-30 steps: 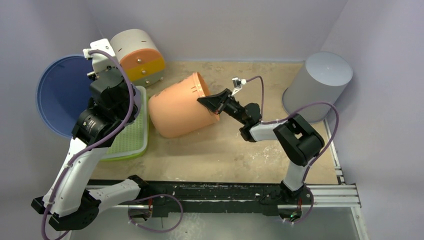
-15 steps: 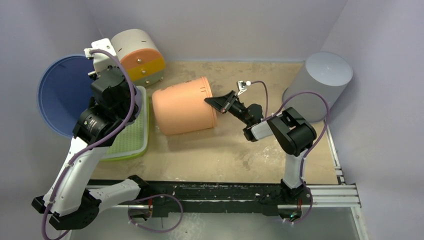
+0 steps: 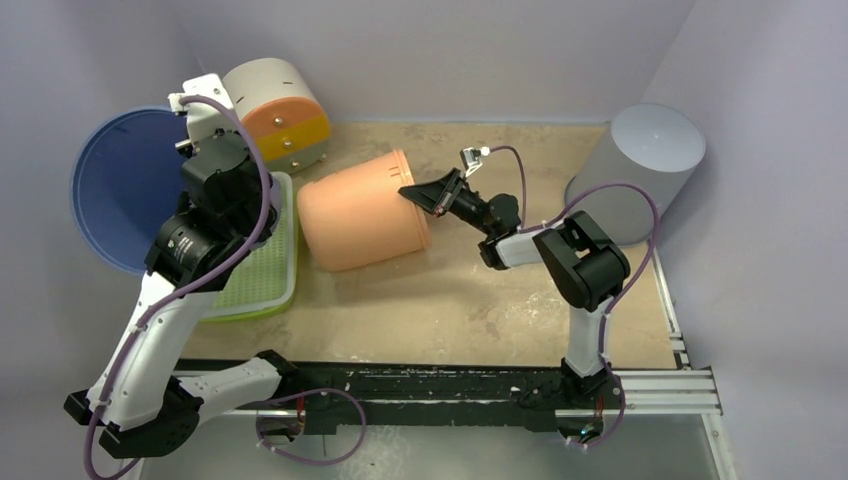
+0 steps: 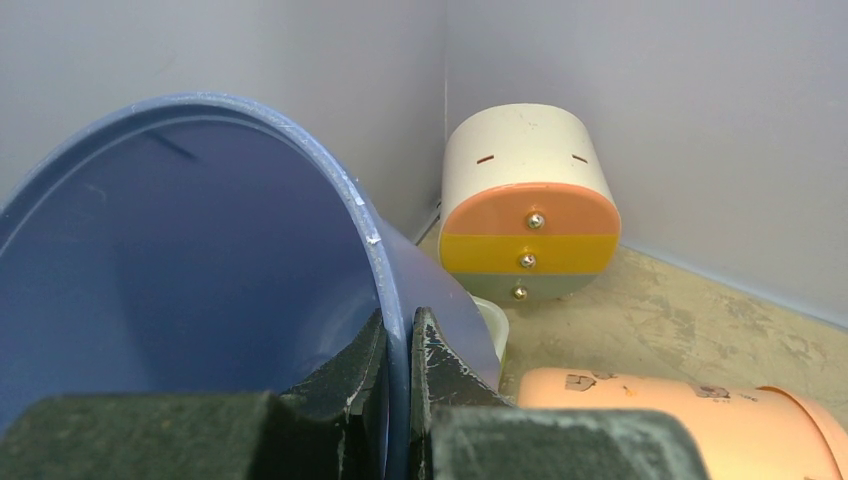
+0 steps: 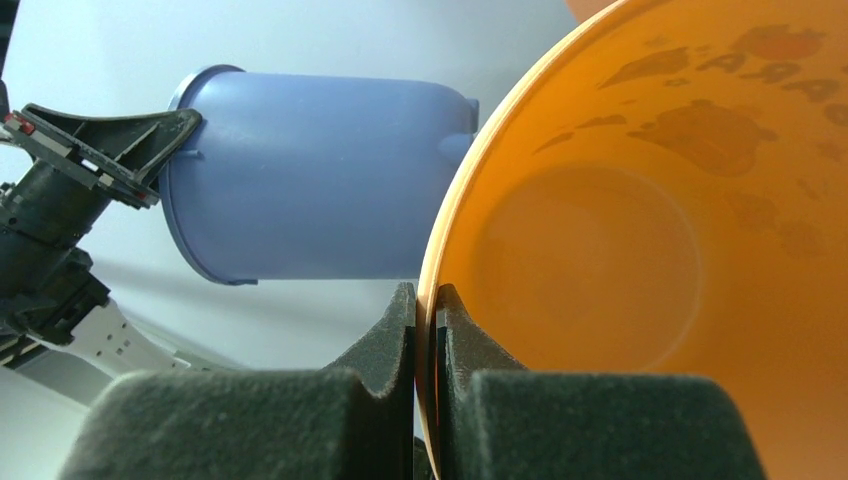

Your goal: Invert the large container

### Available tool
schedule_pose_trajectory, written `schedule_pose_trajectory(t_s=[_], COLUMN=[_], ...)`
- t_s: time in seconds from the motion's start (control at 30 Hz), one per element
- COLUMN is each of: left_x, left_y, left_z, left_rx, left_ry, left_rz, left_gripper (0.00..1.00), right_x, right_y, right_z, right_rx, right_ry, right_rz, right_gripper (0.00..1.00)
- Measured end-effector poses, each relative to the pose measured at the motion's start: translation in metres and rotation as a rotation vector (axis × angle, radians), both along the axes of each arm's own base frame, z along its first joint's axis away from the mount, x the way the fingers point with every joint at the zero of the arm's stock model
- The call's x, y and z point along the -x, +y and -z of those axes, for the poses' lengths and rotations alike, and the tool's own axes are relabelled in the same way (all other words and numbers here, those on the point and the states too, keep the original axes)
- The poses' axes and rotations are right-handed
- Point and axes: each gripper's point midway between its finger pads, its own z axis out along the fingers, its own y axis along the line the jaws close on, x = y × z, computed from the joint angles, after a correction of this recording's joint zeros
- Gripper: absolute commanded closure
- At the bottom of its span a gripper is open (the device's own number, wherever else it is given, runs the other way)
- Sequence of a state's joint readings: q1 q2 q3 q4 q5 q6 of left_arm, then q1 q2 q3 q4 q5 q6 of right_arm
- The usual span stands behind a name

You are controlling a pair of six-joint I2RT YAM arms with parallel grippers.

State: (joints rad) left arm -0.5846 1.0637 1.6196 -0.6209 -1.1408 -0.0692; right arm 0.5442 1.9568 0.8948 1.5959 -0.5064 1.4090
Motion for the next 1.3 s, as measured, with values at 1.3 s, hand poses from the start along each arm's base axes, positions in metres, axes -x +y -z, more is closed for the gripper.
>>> schedule_pose_trajectory(t_s=[1.3], left_x=[0.003], left_y=[0.004], left_z=[-0.007], left_rx=[0.001], left_ry=[-0.011], left_rz=[-0.015], left_gripper=[1.0], right_x=[-0.092], right_y=[-0.155], right_z=[0.079], right_rx=[-0.024], right_ry=[0.292], right_rz=[0.288], right_gripper=[1.0])
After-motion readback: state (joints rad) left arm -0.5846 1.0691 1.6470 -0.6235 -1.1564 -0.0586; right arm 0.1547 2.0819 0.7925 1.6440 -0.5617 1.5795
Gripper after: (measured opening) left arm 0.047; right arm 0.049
